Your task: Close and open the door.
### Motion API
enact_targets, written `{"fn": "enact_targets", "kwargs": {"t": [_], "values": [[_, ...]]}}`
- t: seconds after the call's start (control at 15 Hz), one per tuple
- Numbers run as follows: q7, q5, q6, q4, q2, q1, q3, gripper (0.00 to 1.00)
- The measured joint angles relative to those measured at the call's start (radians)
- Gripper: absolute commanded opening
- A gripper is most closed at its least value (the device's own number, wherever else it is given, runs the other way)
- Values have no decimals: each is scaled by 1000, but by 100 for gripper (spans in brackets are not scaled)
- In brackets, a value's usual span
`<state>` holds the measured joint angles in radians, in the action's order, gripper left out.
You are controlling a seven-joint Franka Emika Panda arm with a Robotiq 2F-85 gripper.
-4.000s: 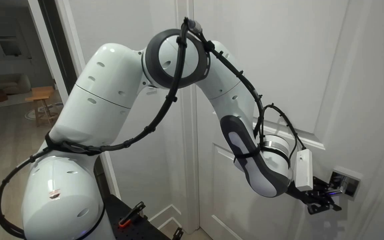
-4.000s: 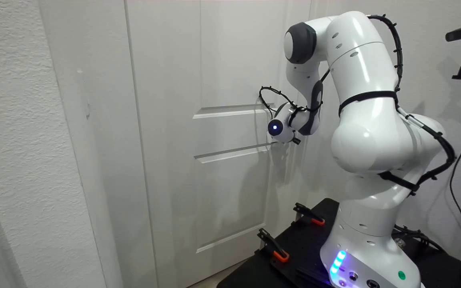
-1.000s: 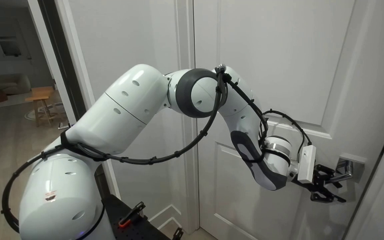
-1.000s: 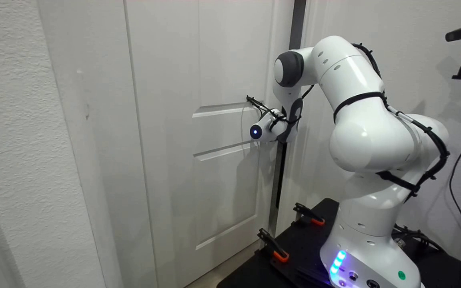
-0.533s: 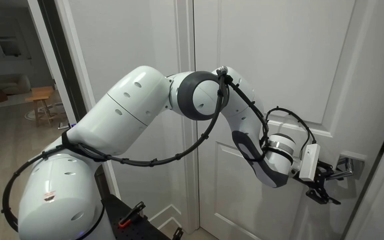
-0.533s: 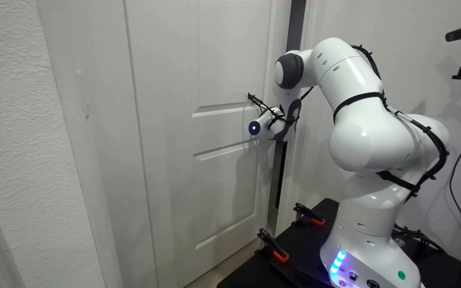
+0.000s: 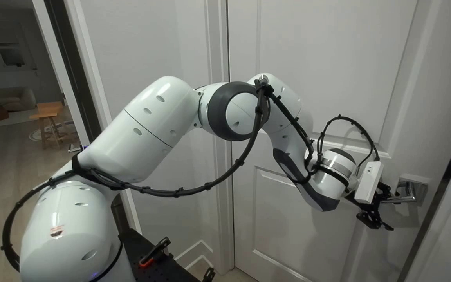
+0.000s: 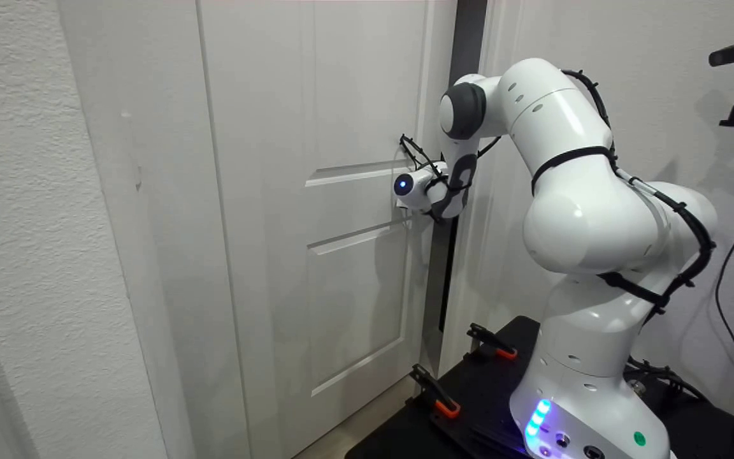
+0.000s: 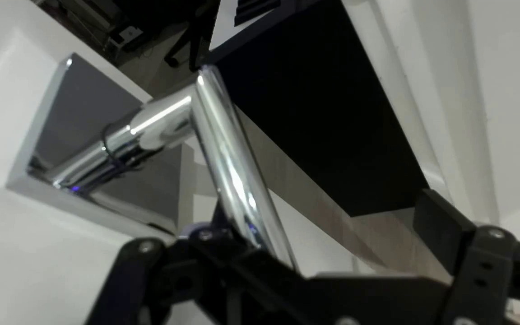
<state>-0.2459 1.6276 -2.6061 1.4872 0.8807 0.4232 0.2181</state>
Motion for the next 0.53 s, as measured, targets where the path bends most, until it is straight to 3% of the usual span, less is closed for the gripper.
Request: {"fn": "enact_targets", "kwargs": {"t": [0.53], "values": [[-200, -282, -141, -4, -53, 26, -4, 100]]}}
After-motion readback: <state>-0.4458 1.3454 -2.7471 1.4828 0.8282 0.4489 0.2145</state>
